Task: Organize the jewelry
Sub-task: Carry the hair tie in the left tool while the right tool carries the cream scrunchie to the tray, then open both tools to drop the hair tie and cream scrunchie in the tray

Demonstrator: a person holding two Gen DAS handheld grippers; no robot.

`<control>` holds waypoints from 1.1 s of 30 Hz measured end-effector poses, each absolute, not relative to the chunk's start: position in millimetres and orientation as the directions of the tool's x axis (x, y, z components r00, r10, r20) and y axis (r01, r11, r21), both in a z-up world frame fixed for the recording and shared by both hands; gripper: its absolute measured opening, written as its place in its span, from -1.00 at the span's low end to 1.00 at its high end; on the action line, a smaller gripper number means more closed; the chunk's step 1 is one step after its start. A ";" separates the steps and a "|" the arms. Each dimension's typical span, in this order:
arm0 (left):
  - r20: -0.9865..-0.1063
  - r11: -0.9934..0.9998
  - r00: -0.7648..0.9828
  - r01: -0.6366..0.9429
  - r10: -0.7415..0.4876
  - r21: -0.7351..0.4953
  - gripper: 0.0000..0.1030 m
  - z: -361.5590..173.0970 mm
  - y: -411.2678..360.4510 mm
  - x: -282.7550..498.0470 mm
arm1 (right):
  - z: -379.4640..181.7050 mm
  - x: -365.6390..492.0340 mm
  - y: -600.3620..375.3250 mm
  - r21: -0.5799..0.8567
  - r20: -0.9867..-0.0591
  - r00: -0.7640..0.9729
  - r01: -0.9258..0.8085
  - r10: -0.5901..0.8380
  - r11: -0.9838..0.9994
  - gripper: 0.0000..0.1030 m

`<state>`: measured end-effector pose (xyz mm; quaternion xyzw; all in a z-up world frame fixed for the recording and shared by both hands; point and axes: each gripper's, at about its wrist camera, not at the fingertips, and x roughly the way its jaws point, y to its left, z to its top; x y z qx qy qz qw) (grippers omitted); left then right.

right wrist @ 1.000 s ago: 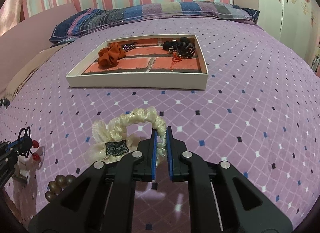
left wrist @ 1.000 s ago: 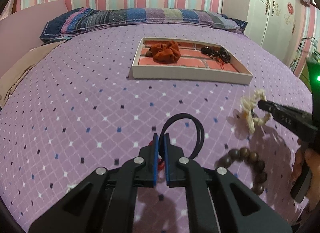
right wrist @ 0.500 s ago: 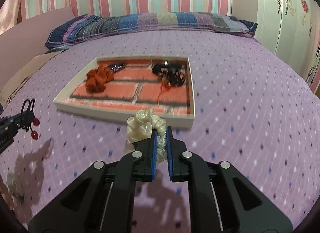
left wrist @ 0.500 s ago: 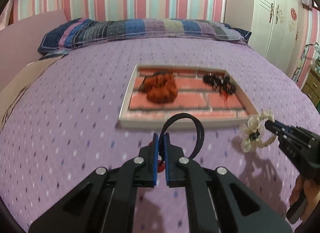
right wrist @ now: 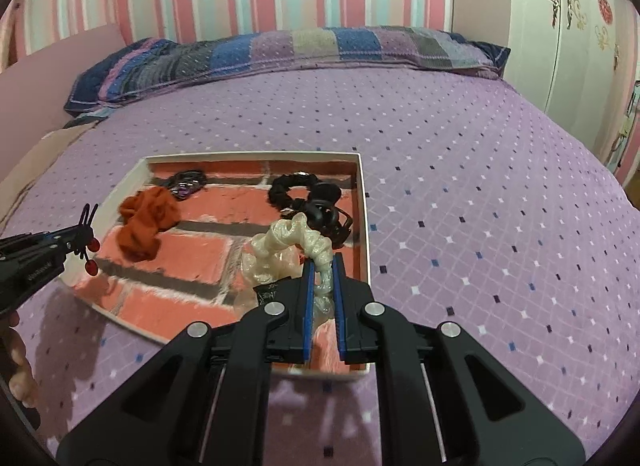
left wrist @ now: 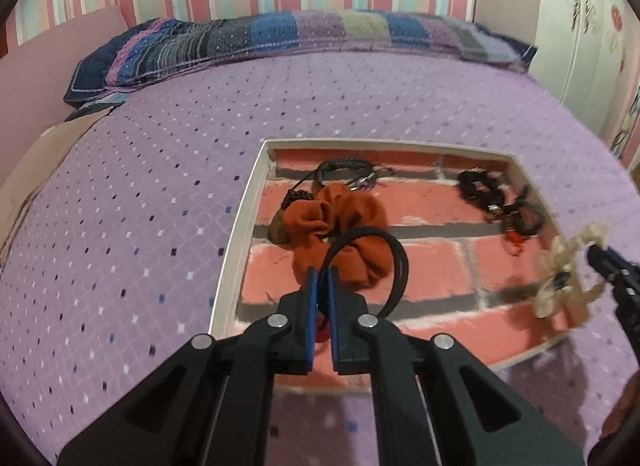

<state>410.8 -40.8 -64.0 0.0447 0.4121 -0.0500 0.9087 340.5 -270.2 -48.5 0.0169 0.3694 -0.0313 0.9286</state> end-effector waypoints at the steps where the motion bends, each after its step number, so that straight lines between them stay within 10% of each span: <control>1: -0.760 0.991 0.647 0.125 -0.052 0.038 -0.89 -68.7 -40.7 416.5 | -52.4 344.0 -269.7 -0.001 -0.692 0.719 0.075 -0.055 0.997 -0.81; 18: -0.795 0.989 0.607 0.136 -0.030 0.066 -0.88 -105.2 -45.1 447.1 | -97.0 377.7 -271.3 -0.026 -0.769 0.635 0.084 -0.073 0.996 -0.80; 26: -0.804 0.990 0.589 0.143 -0.074 0.013 -0.84 -95.2 -36.1 443.0 | -90.9 374.6 -262.1 -0.062 -0.771 0.632 0.047 -0.078 0.997 -0.39; 30: -0.783 0.992 0.618 0.127 -0.064 0.019 0.01 -83.1 -31.4 434.8 | -78.1 366.6 -258.3 -0.061 -0.754 0.654 0.035 -0.069 0.998 0.07; 33: -0.773 0.991 0.630 0.135 -0.077 0.011 0.11 -72.9 -28.7 428.3 | -67.2 360.7 -256.9 -0.069 -0.738 0.671 0.037 -0.076 0.997 0.37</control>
